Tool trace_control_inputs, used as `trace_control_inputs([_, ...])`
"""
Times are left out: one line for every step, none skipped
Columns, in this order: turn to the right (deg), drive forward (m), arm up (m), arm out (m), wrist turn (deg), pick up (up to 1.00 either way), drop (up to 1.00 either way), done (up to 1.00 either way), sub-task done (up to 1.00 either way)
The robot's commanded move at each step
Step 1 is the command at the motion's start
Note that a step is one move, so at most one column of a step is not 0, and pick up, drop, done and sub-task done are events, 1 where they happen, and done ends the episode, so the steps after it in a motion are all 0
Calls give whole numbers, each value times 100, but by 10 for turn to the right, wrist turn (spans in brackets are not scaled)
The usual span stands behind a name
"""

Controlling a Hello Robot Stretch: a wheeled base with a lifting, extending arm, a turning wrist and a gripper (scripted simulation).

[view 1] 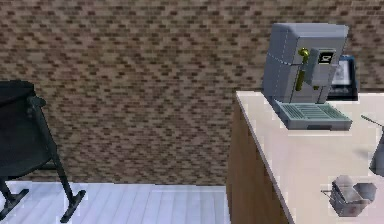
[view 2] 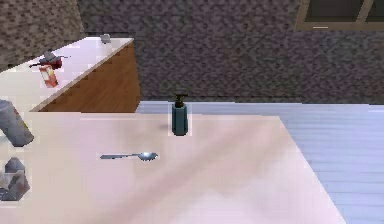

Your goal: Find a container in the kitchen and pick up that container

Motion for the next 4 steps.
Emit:
trace_control_inputs([-120, 0, 0, 0, 0, 0, 0, 0, 0])
trace_control_inputs([0, 0, 50, 0, 0, 0, 0, 0, 0])
trace_control_inputs([0, 0, 38, 0, 0, 0, 0, 0, 0])
trace_control_inputs([0, 0, 0, 22, 0, 0, 0, 0, 0])
